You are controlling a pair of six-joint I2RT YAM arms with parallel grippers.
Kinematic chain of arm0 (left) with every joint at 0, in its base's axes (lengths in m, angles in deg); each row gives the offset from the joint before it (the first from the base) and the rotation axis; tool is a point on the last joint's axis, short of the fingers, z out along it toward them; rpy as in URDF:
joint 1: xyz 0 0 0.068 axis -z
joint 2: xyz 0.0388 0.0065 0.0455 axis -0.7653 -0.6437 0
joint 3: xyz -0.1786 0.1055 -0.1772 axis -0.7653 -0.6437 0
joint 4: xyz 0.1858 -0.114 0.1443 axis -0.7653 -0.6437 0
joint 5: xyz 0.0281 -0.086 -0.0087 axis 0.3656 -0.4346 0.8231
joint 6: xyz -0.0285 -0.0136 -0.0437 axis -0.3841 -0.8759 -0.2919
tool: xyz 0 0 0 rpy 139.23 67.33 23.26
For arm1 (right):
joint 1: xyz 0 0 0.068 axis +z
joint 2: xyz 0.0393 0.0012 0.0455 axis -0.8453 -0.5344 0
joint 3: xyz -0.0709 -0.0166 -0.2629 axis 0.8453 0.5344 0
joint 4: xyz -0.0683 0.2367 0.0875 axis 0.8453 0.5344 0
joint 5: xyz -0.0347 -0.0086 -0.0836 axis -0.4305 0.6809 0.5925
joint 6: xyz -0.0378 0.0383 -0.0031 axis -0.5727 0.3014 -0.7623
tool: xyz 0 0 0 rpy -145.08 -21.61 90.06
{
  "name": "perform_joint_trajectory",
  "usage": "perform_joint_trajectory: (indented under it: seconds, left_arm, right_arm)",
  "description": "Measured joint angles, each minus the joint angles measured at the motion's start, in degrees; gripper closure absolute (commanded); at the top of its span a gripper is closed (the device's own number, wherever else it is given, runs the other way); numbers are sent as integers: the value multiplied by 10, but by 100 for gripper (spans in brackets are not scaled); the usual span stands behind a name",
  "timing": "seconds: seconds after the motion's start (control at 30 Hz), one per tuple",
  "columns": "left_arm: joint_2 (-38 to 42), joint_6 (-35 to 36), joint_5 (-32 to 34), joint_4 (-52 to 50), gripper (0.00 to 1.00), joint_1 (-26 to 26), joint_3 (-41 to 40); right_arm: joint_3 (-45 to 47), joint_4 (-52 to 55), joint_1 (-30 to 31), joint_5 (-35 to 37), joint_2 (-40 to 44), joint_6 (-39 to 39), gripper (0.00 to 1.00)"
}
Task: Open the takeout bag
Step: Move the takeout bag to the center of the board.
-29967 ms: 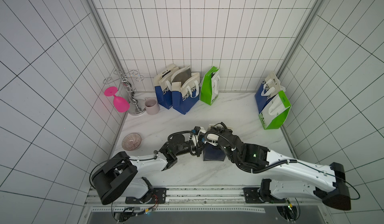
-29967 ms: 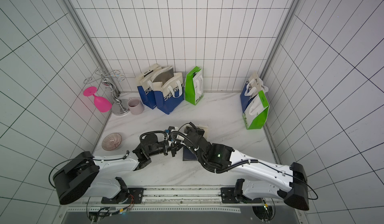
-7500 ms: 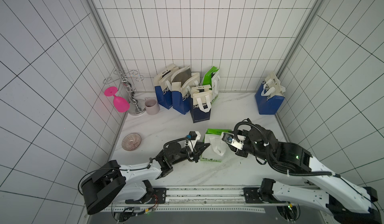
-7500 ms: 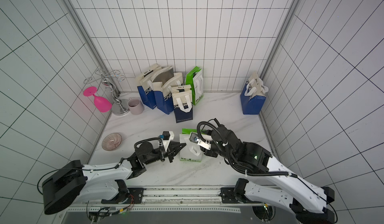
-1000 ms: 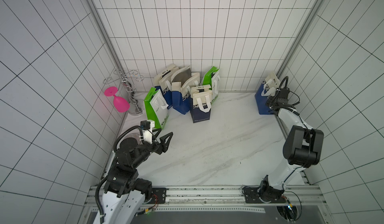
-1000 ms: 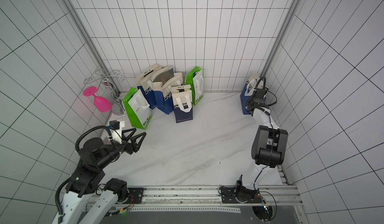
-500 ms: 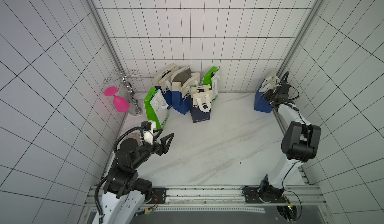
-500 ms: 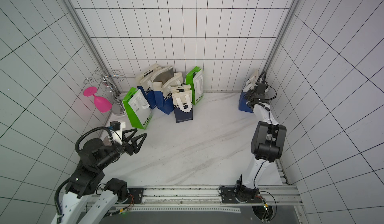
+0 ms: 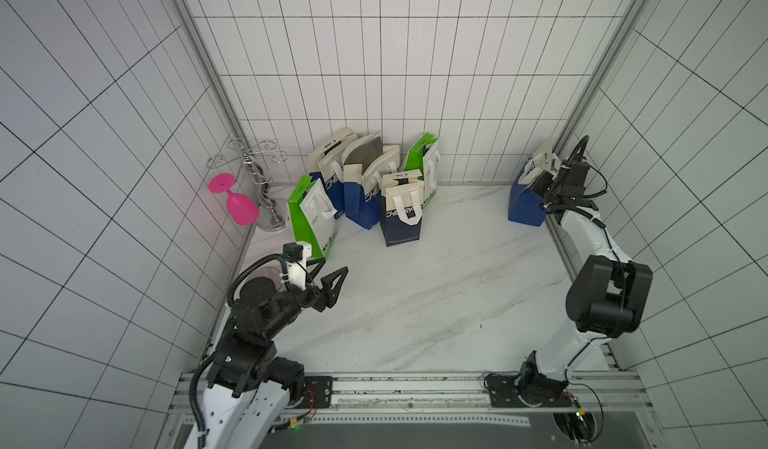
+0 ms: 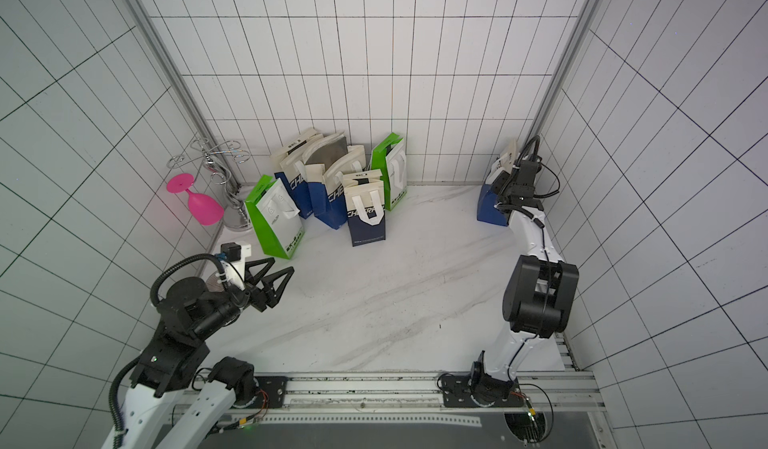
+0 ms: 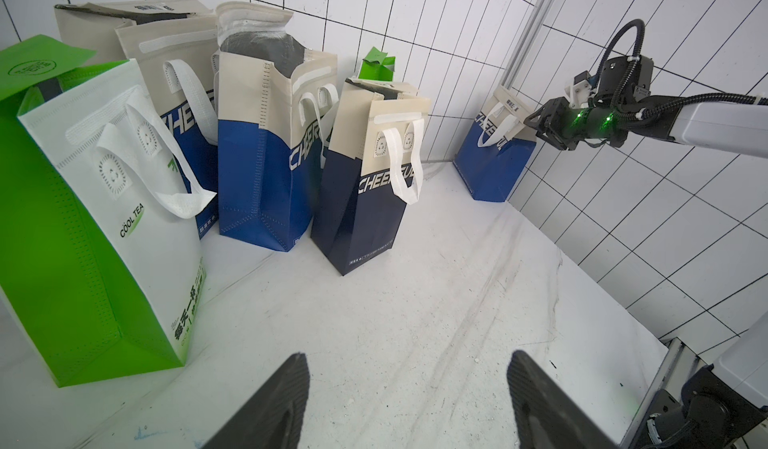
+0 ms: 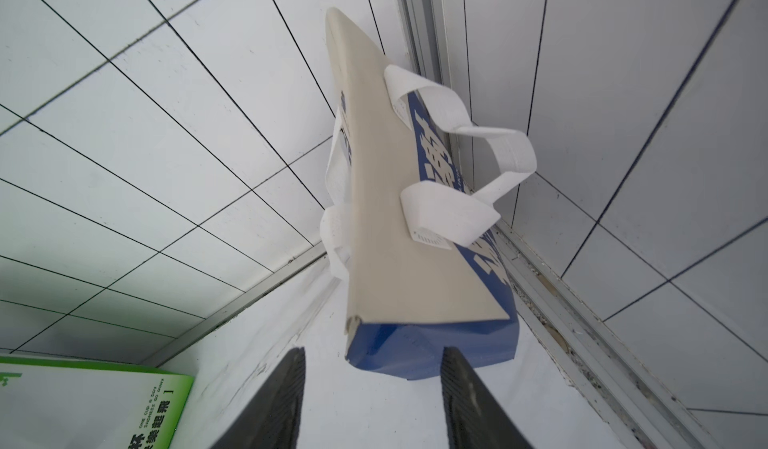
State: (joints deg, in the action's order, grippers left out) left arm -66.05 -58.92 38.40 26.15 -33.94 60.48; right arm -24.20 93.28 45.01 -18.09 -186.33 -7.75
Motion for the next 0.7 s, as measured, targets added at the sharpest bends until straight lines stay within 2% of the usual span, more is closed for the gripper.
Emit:
perform_joint_trajectory:
  seconds: [0.17,0.47,0.63,0.7]
  left_arm:
    - [0,0,0,0,22,1,-2]
    - [0,0,0,0,22,5,-2]
    - [0,0,0,0,22,5,-2]
    - [0,0,0,0,22,5,-2]
  right_arm:
    - [-7,15,0,-1,-31,9,45]
    - [-54,23,0,-26,-94,15,56]
    - [-70,23,0,-31,-94,19,68]
    - [-76,21,0,-31,-94,20,82]
